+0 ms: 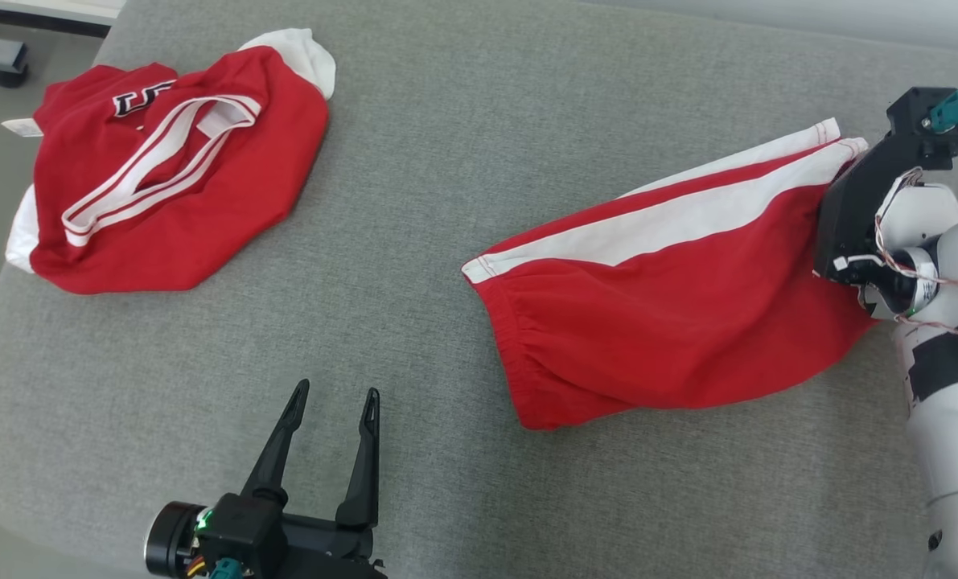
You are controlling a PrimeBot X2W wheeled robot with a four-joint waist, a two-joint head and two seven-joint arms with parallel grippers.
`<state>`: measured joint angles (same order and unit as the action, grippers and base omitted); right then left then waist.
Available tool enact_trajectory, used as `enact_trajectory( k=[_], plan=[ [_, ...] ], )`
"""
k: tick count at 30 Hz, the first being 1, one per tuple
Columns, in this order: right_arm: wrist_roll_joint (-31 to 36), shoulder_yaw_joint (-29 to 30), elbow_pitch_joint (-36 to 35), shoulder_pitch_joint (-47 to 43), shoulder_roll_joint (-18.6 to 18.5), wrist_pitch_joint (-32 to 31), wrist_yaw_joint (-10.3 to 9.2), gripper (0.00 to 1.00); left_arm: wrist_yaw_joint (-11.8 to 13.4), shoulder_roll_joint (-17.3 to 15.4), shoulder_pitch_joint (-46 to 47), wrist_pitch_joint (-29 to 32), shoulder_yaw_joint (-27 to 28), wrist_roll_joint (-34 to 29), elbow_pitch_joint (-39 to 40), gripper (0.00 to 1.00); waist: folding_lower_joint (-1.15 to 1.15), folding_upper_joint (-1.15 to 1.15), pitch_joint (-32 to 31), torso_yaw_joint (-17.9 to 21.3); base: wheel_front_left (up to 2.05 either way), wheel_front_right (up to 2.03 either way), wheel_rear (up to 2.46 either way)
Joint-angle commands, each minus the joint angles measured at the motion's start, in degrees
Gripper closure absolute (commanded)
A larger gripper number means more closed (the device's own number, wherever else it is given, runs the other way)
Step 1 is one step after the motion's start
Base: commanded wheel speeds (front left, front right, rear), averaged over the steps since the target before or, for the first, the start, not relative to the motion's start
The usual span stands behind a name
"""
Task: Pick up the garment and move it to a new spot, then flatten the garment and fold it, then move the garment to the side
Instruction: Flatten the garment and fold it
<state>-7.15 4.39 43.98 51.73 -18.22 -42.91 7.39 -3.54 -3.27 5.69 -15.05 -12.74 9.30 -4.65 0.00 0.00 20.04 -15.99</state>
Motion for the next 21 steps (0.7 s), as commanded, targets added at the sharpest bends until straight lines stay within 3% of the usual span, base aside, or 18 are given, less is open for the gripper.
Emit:
enact_trajectory(
  k=[1,12,21],
  plan=[
    [-0.1,0.3,-0.9,-3.8,0.4,-1.2,0.11,1.00,-0.3,0.2,0.2,-0.2,0.2,-0.2,-0.3,0.00,0.00,0.00,-0.8,1.1,0.00,0.00,0.00],
    [1.9,9.6,-18.2,-12.2,-0.5,-1.5,0.03,1.00,-0.1,0.3,-0.6,-0.2,2.3,-1.4,-1.0,0.00,0.00,0.00,-4.7,5.2,0.00,0.00,0.00],
    [6.5,17.0,-27.0,-18.3,1.0,-2.3,0.03,1.00,-0.8,0.3,-1.1,-0.2,3.5,-1.6,-1.3,0.00,0.00,0.00,-6.9,8.1,0.00,0.00,0.00]
  ],
)
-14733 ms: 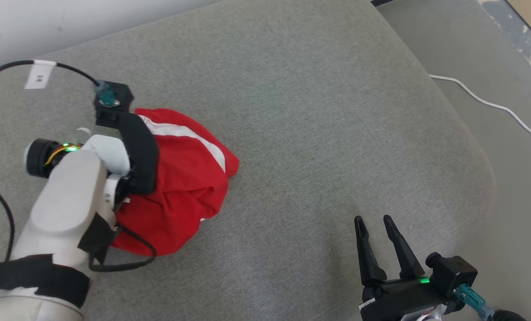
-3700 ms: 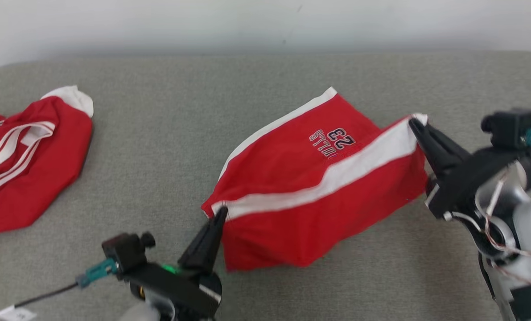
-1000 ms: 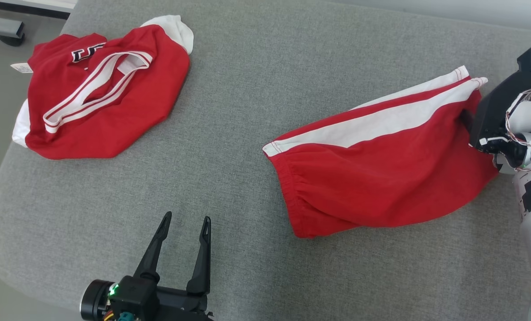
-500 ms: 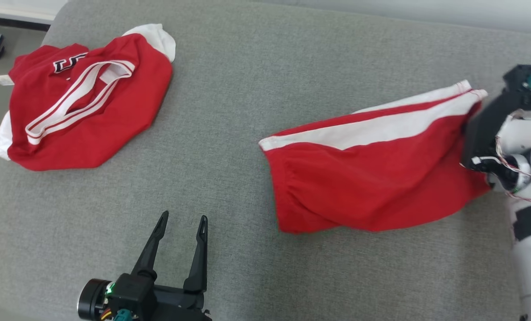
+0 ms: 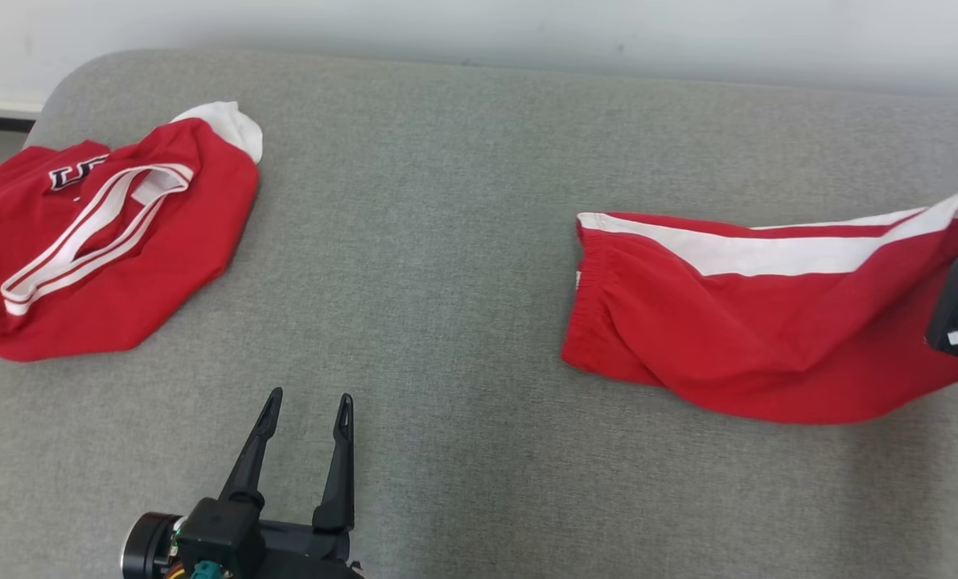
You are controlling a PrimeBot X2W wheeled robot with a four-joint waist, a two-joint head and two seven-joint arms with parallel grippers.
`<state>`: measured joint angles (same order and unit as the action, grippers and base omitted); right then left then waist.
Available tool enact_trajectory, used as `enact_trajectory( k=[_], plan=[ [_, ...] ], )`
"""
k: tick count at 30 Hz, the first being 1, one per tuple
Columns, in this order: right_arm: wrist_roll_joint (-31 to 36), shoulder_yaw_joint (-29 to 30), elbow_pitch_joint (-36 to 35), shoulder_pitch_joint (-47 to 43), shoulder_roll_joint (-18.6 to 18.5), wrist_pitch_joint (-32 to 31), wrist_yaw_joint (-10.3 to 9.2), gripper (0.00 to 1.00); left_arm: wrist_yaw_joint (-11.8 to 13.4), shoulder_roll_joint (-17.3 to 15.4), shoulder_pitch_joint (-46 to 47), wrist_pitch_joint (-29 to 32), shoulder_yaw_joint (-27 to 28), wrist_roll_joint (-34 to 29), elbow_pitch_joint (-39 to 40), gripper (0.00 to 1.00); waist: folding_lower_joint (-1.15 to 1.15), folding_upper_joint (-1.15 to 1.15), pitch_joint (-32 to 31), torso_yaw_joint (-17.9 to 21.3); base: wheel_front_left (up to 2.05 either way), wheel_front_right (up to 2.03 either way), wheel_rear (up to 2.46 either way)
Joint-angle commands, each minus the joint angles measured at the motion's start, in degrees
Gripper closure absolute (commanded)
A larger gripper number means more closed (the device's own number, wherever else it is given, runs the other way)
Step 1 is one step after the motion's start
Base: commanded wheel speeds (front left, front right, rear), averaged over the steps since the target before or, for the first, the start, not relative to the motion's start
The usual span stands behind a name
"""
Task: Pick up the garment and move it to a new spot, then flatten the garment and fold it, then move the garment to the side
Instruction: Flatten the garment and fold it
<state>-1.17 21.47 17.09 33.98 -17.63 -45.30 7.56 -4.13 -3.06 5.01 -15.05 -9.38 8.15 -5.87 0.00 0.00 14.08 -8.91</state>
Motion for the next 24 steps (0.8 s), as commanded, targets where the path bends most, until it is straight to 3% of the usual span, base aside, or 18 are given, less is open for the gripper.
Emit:
enact_trajectory(
  k=[1,9,24],
  plan=[
    [0.9,0.6,-0.9,-1.1,0.4,0.1,-0.15,1.00,-0.3,0.1,-0.4,-0.2,0.1,-0.5,-0.2,0.00,0.00,0.00,-1.1,1.3,0.00,0.00,0.00],
    [4.2,1.4,-4.5,-2.1,1.6,1.0,-0.15,1.00,-0.8,0.1,-0.5,-0.2,-0.5,-0.3,-1.0,0.00,0.00,0.00,-2.2,2.4,0.00,0.00,0.00],
    [-1.1,-16.1,-4.6,-0.4,6.8,-2.9,-0.14,1.00,-1.0,0.2,-0.8,-0.2,-1.5,1.0,-2.1,0.00,0.00,0.00,-4.0,0.5,0.00,0.00,0.00]
  ],
)
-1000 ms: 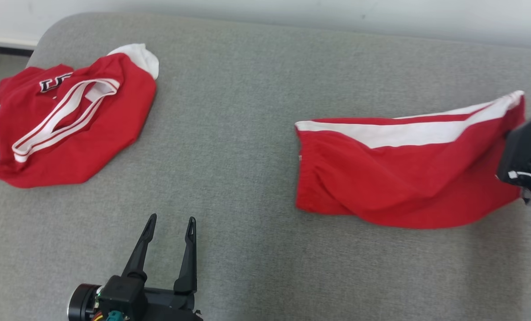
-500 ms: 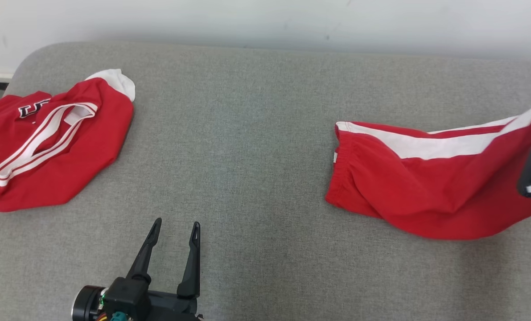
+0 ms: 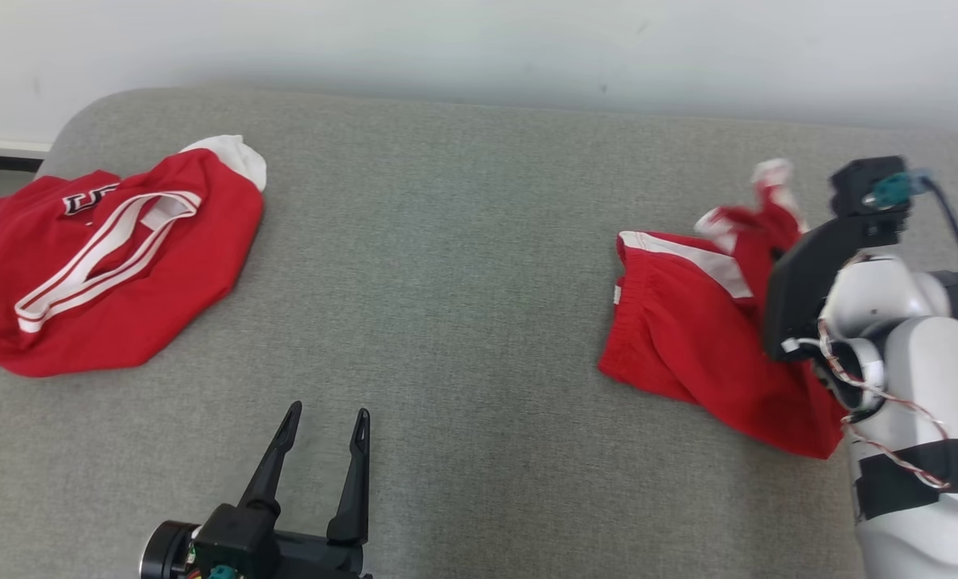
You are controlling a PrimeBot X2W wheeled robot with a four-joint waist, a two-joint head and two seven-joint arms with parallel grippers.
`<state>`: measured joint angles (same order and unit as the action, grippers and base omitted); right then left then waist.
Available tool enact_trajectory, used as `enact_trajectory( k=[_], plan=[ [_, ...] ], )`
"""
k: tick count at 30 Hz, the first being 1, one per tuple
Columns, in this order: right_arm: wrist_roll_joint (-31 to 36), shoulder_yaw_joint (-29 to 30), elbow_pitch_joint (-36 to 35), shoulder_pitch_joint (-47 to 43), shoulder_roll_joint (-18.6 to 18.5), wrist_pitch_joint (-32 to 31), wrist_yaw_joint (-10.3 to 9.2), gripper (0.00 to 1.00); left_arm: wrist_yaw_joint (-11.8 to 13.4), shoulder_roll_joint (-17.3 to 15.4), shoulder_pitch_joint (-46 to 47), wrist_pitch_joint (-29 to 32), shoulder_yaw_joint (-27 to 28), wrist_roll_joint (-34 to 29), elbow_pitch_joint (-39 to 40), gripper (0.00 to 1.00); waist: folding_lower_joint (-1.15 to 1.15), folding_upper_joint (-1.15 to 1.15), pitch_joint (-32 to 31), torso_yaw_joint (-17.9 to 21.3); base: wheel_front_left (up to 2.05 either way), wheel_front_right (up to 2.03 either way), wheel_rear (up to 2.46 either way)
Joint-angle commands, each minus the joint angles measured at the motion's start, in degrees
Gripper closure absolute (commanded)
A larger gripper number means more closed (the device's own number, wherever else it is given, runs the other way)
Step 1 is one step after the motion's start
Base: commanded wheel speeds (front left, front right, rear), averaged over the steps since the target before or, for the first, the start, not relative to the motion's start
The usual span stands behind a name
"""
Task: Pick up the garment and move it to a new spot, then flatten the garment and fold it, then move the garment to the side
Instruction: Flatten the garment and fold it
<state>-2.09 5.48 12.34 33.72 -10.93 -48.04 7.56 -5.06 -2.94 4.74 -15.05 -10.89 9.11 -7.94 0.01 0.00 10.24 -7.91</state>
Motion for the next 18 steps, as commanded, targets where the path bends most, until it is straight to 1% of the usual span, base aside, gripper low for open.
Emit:
enact_trajectory(
  k=[1,7,13,16,17,18],
  plan=[
    [-0.4,-0.8,0.3,-0.3,0.3,-0.2,-0.14,1.00,0.0,0.1,-0.7,-0.2,0.0,0.2,-0.1,0.00,-0.01,0.00,-0.2,-0.7,0.00,0.00,0.00],
    [-1.3,-4.2,3.4,0.0,1.3,0.9,-0.14,1.00,0.2,0.1,-1.0,-0.2,0.0,0.7,-0.2,0.00,-0.01,0.00,-0.1,-1.6,0.00,0.00,0.00],
    [-2.4,-6.5,5.7,0.4,2.4,2.3,-0.14,1.00,0.4,0.1,-1.1,-0.2,-0.2,1.0,-0.2,0.00,-0.01,0.00,-0.2,-1.8,0.00,0.00,0.00],
    [-3.7,-7.0,7.3,0.6,3.5,3.5,-0.14,1.00,0.5,0.1,-1.2,-0.2,-0.3,1.2,-0.2,0.00,-0.01,0.00,-0.2,-1.7,0.00,0.00,0.00],
    [-3.8,-6.9,7.8,0.7,3.8,4.0,-0.14,0.24,0.5,0.1,-1.1,-0.2,-0.3,1.2,-0.3,0.00,-0.01,0.00,-0.2,-1.7,0.00,0.00,0.00],
    [-3.8,-6.8,8.4,0.8,4.0,4.5,-0.14,0.00,0.5,0.1,-1.1,-0.2,-0.4,1.3,-0.4,0.00,-0.01,0.00,-0.2,-1.7,0.00,0.00,0.00]
  ],
)
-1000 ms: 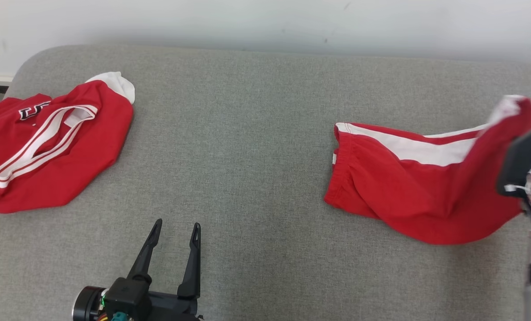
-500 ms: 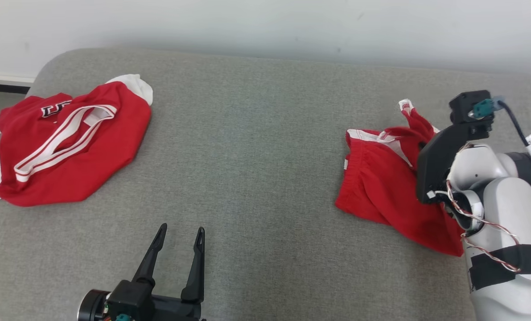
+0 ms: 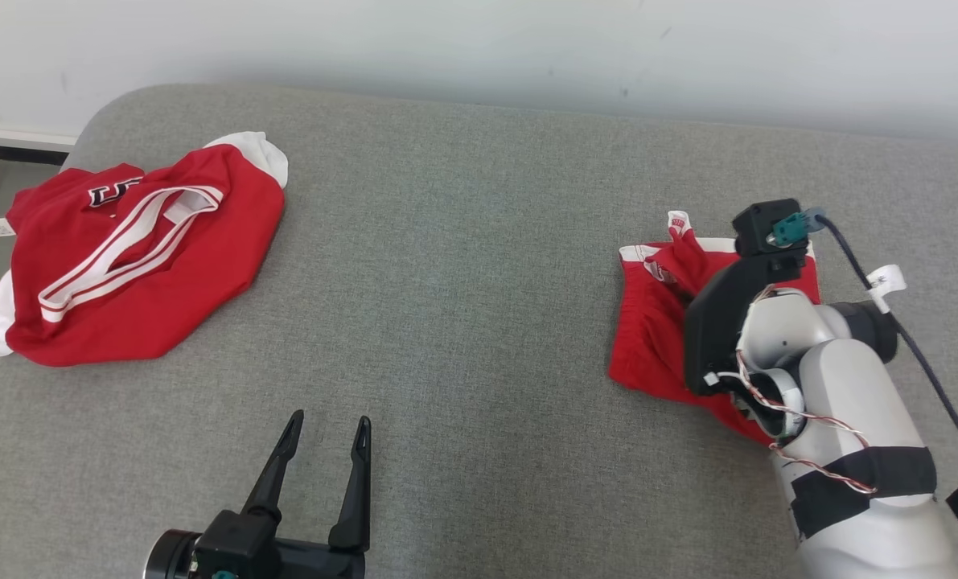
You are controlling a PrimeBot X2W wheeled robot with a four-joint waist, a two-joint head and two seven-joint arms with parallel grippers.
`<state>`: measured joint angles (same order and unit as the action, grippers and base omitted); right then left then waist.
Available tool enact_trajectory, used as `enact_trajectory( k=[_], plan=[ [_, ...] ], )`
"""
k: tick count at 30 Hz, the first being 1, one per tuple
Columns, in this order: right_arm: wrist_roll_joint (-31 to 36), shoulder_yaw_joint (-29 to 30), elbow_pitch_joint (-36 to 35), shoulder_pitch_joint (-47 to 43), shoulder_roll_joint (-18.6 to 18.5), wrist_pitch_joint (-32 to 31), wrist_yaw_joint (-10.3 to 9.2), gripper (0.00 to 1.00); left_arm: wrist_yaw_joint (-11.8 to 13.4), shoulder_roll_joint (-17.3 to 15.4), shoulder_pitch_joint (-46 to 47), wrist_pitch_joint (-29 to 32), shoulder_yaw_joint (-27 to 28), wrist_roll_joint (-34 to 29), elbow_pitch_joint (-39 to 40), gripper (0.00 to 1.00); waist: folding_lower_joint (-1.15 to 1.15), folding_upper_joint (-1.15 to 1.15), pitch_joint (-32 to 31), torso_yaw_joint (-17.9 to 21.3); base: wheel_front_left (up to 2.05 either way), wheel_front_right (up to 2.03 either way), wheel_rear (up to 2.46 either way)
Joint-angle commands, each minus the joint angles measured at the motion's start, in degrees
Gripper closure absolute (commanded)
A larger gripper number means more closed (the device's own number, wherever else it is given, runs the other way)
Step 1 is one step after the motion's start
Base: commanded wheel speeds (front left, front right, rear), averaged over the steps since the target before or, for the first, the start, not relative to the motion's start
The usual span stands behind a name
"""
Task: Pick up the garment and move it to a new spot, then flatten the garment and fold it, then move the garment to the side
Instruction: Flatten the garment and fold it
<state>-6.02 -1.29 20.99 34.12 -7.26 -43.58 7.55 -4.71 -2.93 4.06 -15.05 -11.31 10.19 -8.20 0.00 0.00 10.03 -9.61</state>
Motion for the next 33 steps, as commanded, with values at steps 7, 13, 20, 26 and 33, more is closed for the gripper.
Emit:
enact_trajectory(
  k=[7,13,20,26,33],
  plan=[
    [-11.8,2.1,-3.9,1.5,2.4,5.7,-0.13,0.00,0.4,0.1,-0.8,-0.2,0.1,0.4,-0.2,0.00,0.00,0.00,-0.6,0.7,0.00,0.00,0.00],
    [-12.2,8.1,-8.4,-1.1,-0.9,13.5,-0.13,0.00,0.4,0.1,-0.9,-0.2,0.2,0.6,0.1,0.00,0.00,0.00,-1.1,1.7,0.00,0.00,0.00],
    [-4.8,17.6,-9.5,-9.1,-3.0,21.5,-0.13,0.00,0.4,0.1,-0.8,-0.2,-0.4,0.9,-0.2,0.00,0.00,0.00,-2.0,2.2,0.00,0.00,0.00],
    [-3.2,16.9,-12.2,-16.9,-0.9,29.3,-0.13,0.00,0.3,0.1,-1.7,-0.2,-0.2,0.7,-0.4,0.00,0.00,0.00,-3.0,3.6,0.00,0.00,0.00],
    [0.4,11.7,-9.2,-18.7,1.7,38.1,-0.13,0.09,-0.1,0.1,-0.8,-0.2,0.2,-0.1,-0.2,0.00,0.00,0.00,-2.1,5.4,0.00,0.00,0.00]
  ],
)
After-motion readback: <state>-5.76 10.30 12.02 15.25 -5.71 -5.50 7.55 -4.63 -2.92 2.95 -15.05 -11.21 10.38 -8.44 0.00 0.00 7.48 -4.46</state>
